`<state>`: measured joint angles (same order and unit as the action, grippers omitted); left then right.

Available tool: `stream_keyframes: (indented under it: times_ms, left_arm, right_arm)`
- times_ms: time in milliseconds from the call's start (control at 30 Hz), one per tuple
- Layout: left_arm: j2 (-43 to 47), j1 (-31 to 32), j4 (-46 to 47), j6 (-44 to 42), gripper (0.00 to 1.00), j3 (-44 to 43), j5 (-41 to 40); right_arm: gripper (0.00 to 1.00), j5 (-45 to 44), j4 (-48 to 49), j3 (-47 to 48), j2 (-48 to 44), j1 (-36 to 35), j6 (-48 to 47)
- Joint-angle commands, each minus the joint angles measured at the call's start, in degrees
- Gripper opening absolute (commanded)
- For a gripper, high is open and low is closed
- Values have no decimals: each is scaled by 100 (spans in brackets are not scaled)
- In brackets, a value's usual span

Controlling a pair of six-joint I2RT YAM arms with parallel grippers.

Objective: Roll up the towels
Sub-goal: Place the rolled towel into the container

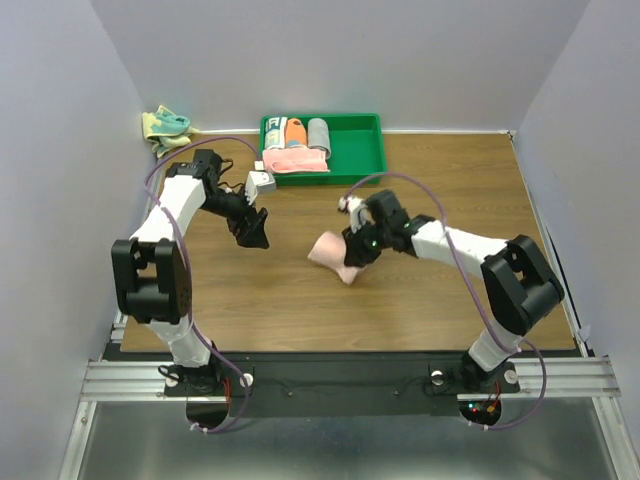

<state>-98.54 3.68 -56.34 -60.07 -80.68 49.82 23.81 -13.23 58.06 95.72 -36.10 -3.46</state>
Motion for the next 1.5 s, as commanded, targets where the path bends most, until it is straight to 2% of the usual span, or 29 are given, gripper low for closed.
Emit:
stream_keyframes:
  times_ms: [0,100,267,300,333,400,433,667,767,1000,1467]
  left_arm:
    - [669,45,491,777,99,552,493]
    - [1064,45,895,1330,99,799,590]
    - [1776,45,1722,2060,99,1493,669]
    - [1847,45,1775,2122,99,1573,686]
    - [1908,45,1871,2227,99,1704,739]
    - [2032,45,1951,2350,99,1819,801]
    - [2058,45,1995,2403,99,1941,871]
    - [2304,36,2355,2755,99,2434,1065]
    - [2366,45,2434,2799,99,2540,1021]
    - [2261,45,2320,2817,99,2417,1187]
    - [2234,45,2294,2747,99,2452,1109]
  right_arm:
    - [1,-147,-249,1117,-63,620,1146]
    - [1,-709,-434,2075,235,920,1216]
    - [1,-2571,-540,3569,1122,1245,1094]
    - [1,-2870,-549,4181,1315,1280,1102]
    - [0,-3387,-566,4491,1796,1315,1102]
    - [1,-3838,-610,5142,2290,1360,1111]
    - [1,-4075,-628,5797,2745,1368,1068]
    - [1,-4744,-645,8076,4627,1377,1032]
    - [1,-4947,-610,8649,5069,1386,1216]
    - [1,-4675,-57,8713,5746,1386,1559]
    - [1,-3173,708,8520,6265,1447,2455]
